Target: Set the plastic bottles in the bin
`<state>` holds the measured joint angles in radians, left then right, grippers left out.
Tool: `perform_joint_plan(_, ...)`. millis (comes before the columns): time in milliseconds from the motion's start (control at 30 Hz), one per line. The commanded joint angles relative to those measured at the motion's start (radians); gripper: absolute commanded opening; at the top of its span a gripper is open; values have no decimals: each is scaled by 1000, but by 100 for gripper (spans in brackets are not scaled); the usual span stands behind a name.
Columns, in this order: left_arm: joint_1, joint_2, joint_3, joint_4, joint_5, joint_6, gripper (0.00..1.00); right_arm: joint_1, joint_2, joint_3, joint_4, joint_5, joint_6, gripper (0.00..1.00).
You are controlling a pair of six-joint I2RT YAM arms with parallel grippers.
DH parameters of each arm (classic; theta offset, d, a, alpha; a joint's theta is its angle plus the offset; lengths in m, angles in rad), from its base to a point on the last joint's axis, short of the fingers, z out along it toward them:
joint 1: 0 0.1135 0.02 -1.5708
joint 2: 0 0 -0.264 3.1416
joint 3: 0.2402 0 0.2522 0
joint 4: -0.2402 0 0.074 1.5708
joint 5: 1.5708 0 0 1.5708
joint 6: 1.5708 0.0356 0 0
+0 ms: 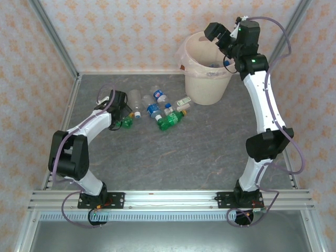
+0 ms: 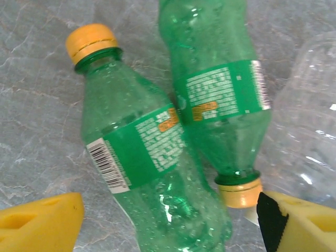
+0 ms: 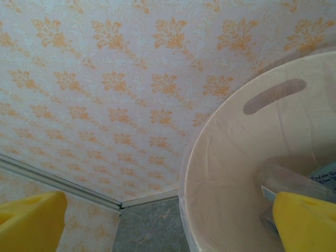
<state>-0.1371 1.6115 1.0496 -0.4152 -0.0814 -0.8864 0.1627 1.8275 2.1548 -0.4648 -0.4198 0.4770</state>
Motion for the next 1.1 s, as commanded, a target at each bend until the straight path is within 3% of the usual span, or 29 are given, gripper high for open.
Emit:
perform_joint_plan(0,15,29,-24,29,37,-29,87,-2,-55,-10,11,-3,-23,100)
perform_joint_plan(333,40,96,-59,87,78,-19,85,10,-93,-70,22,11,-23,100)
perform_joint_plan(700,80,66,-143,129,81,34,79,25,-99,-71,21,31,-24,100)
perform_joint_plan(967,94,30,-173,148,77,55,57,45,-80,-66,24,29,-16,100)
perform_joint_plan(1067,95,-2,-176,136,57,61,56,52,-74,-62,27,29,-15,100)
